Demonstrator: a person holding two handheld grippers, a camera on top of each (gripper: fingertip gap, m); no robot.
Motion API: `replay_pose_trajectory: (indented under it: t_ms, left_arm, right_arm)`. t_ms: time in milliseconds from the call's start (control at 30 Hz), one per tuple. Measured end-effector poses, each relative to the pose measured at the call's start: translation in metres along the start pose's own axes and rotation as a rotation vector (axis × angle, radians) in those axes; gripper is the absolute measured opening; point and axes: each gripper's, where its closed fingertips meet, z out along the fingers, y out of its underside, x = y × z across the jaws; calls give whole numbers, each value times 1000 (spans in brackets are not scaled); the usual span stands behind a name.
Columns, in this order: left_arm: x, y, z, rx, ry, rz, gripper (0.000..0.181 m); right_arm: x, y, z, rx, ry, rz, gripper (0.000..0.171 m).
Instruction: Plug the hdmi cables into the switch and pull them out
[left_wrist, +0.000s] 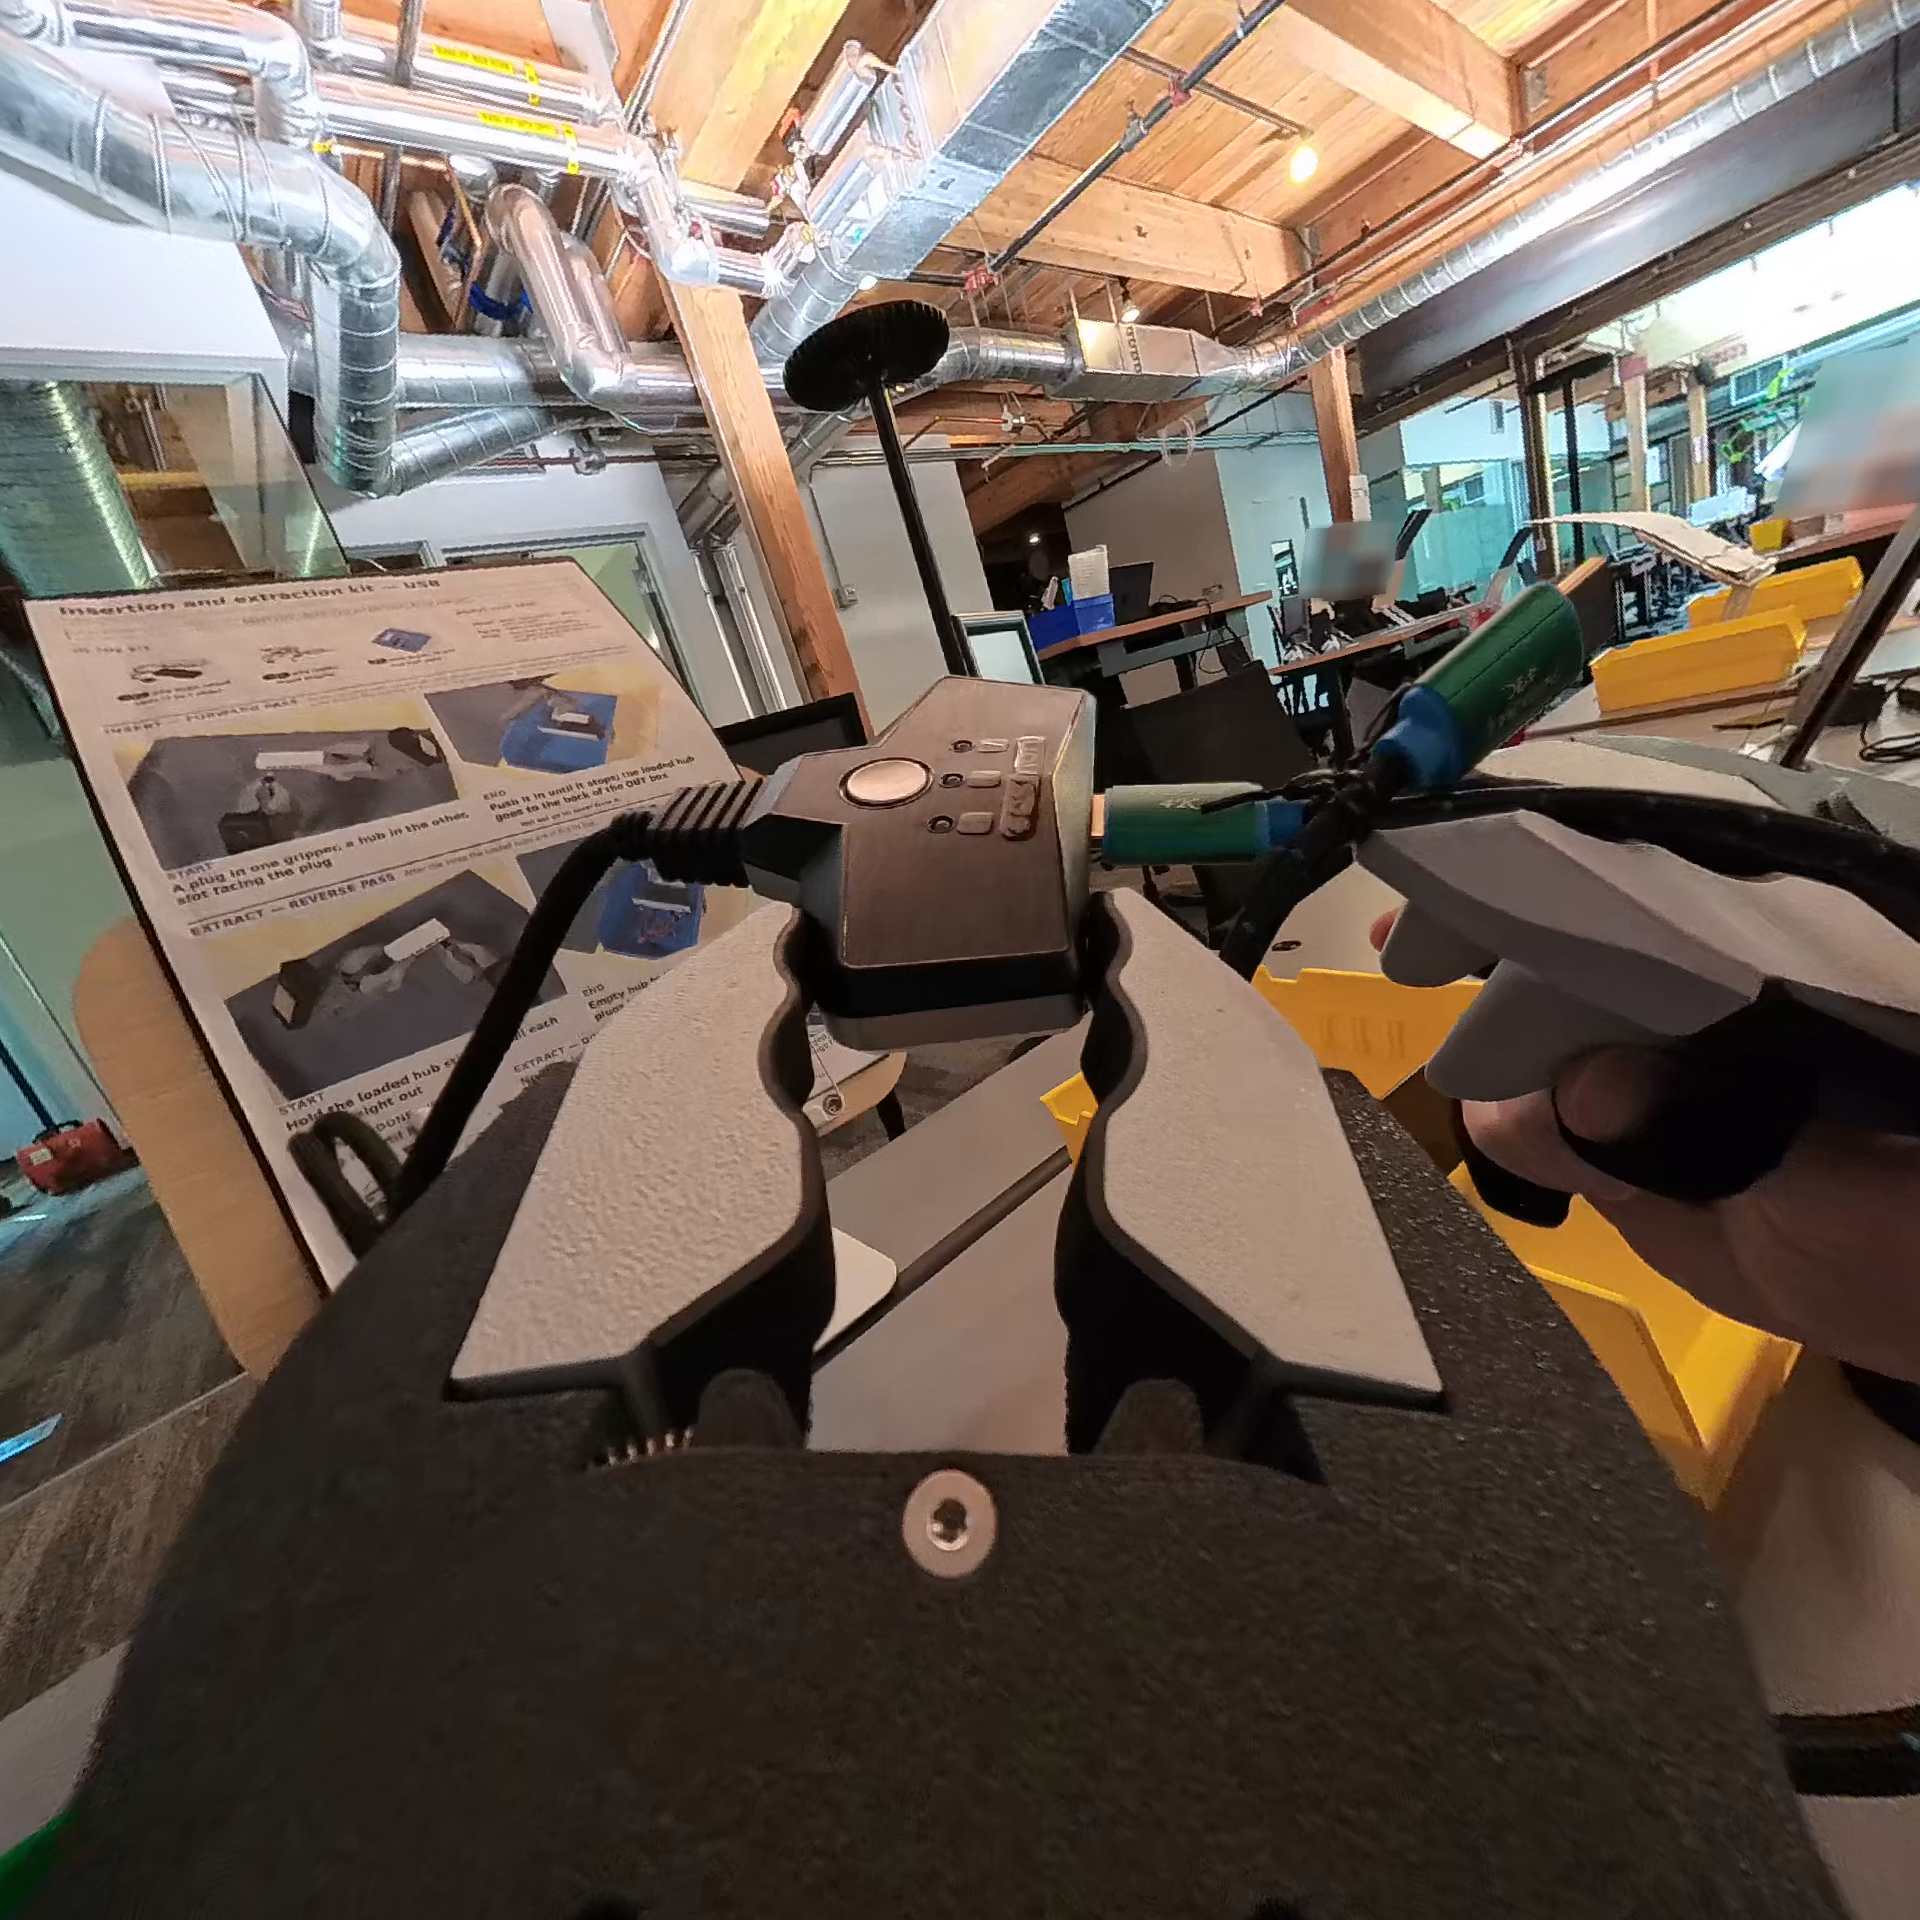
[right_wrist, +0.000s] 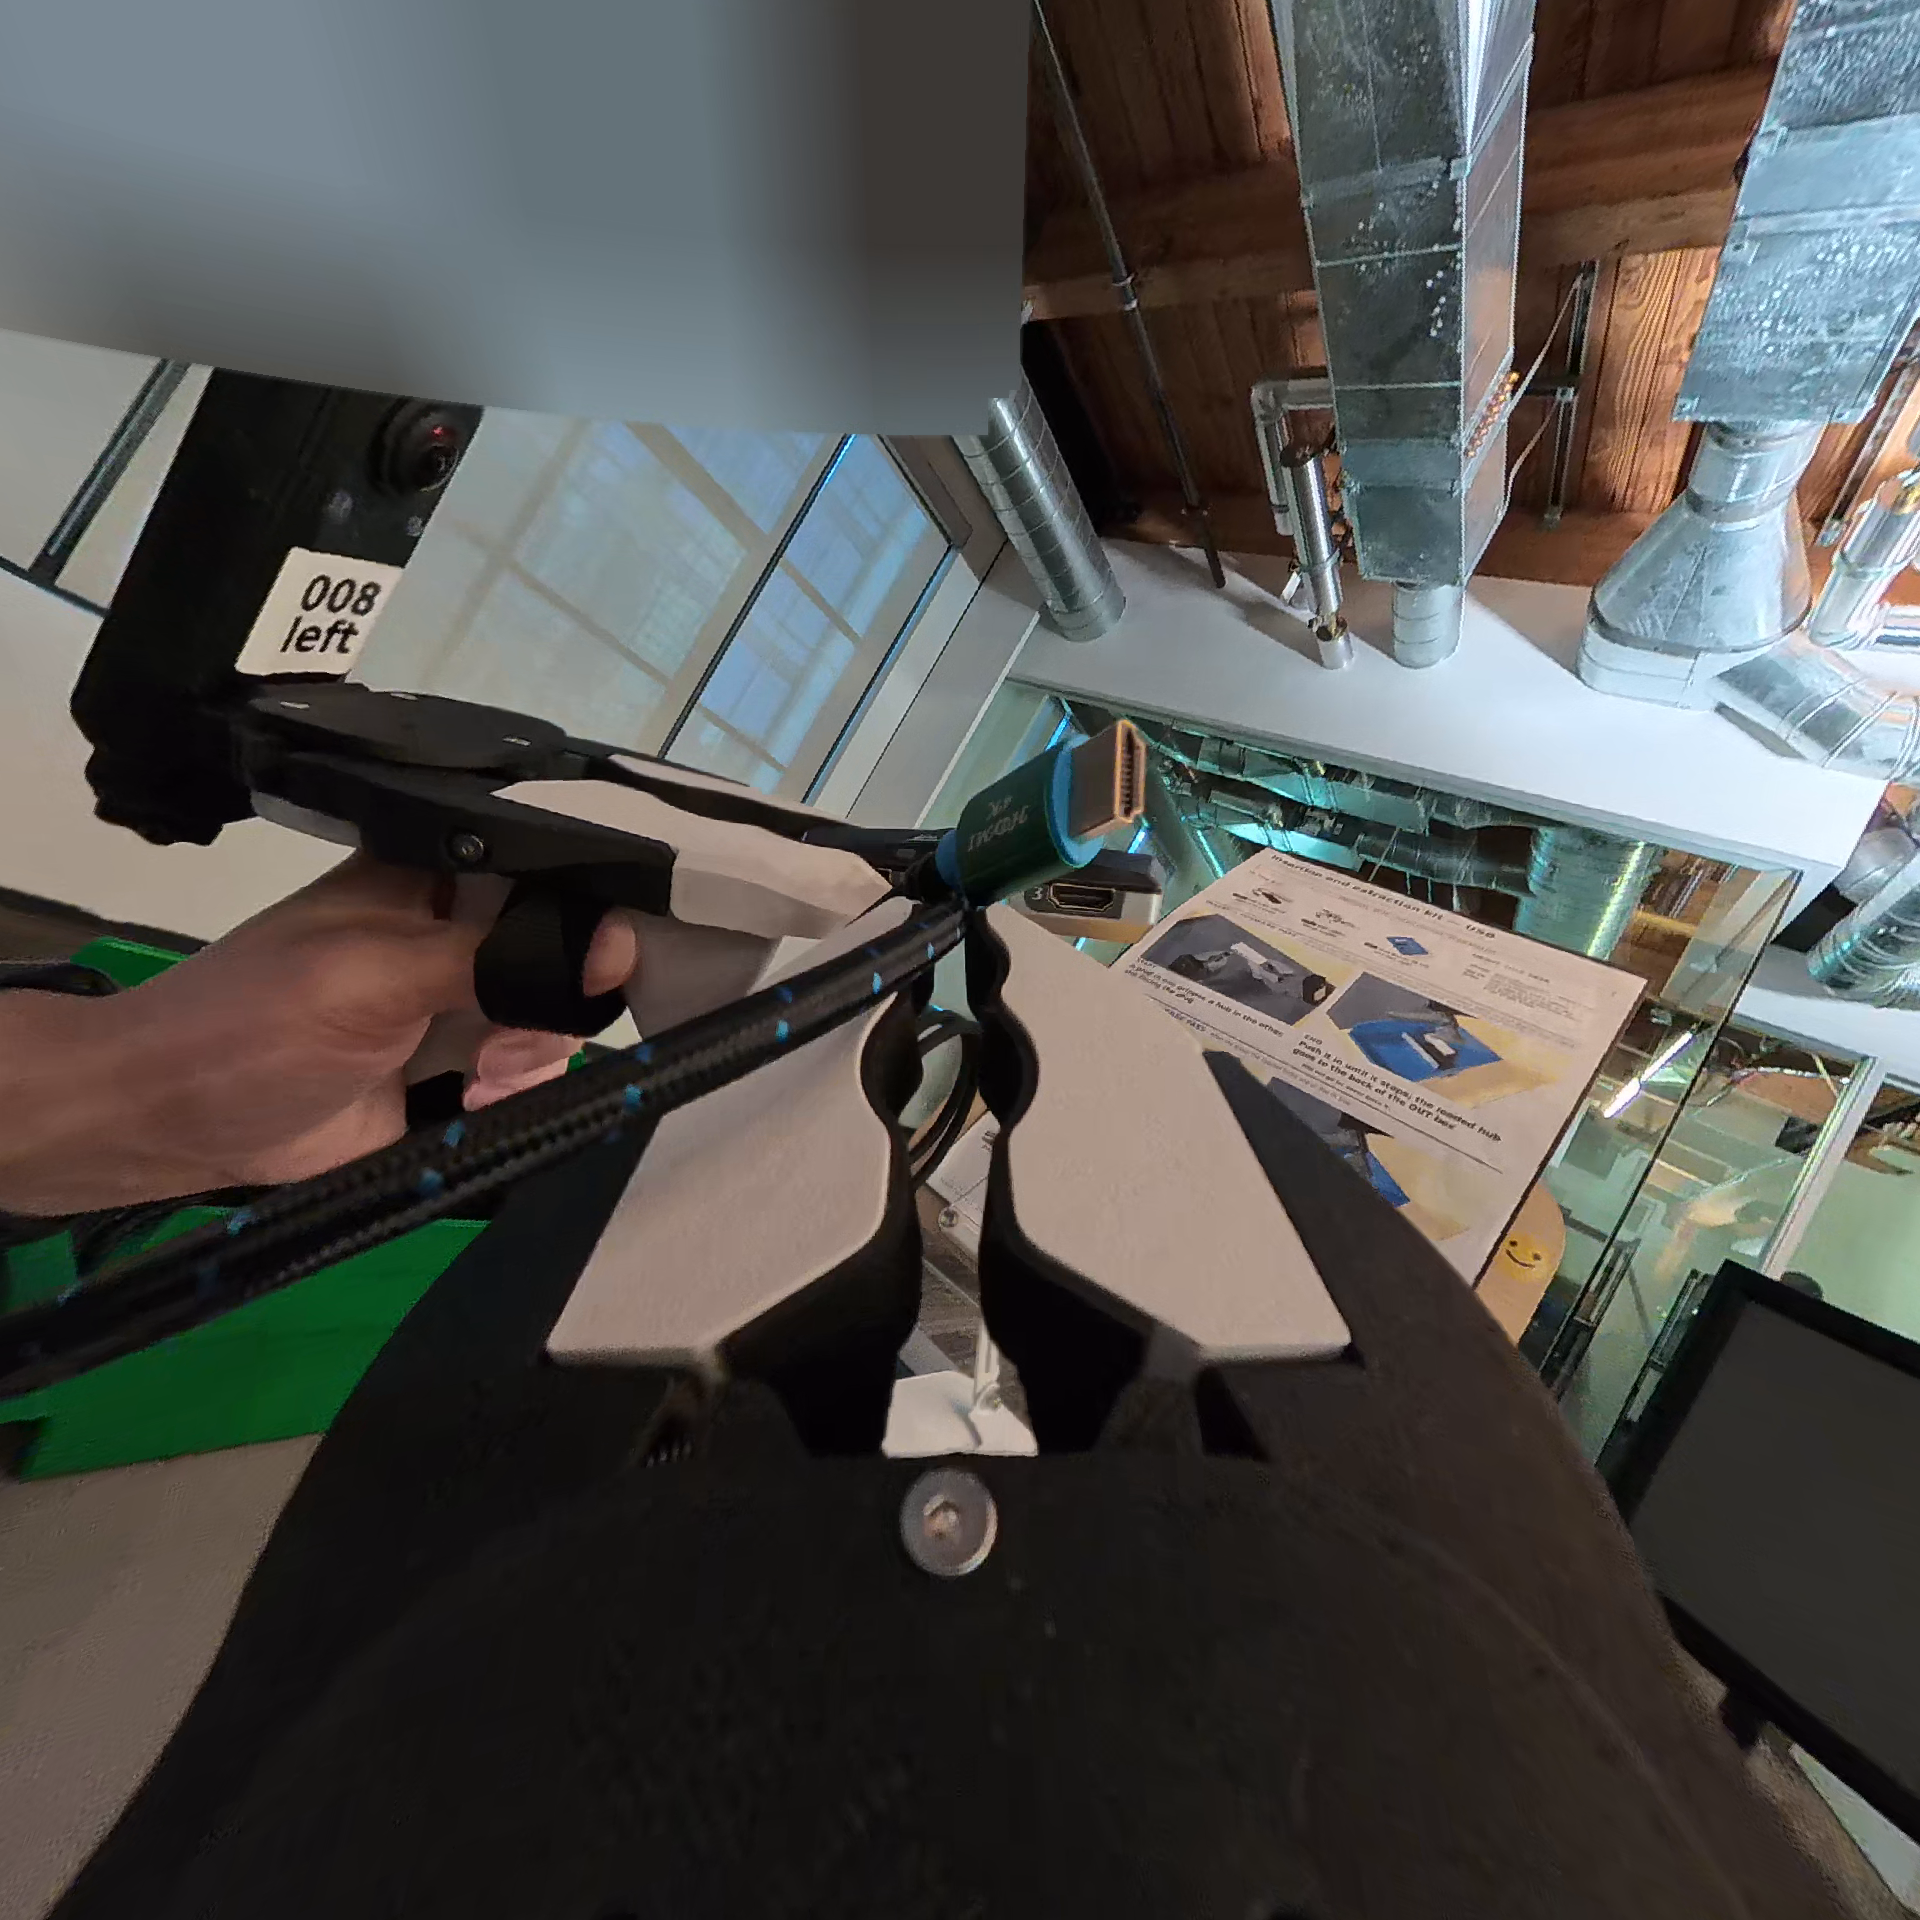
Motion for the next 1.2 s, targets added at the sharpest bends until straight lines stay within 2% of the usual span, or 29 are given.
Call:
replay_pose_trajectory:
  t_ms: [300,533,933,1000,1100,1200]
  left_arm:
    - [5,-1,0,-3,48,-43,50]
    - [5,-2,-1,-7,35,-17,50]
    - [2,-1,0,-3,-5,-8,50]
    - [-2,-6,0,4,-4,35,50]
    - [-12,-16,-6,16,-40,187,50]
    - [-13,-29,-14,71,-45,294,50]
  right_arm:
    - [-2,-5,-2,42,-40,-12,7]
    - [-1,-5,-2,39,-143,82,7]
    - [1,-1,0,23,-38,32,8]
    - [1,-4,3,38,-51,30,7]
    - [-5,8,9,-44,-149,19,8]
    - [-4,21,4,-85,-280,136,12]
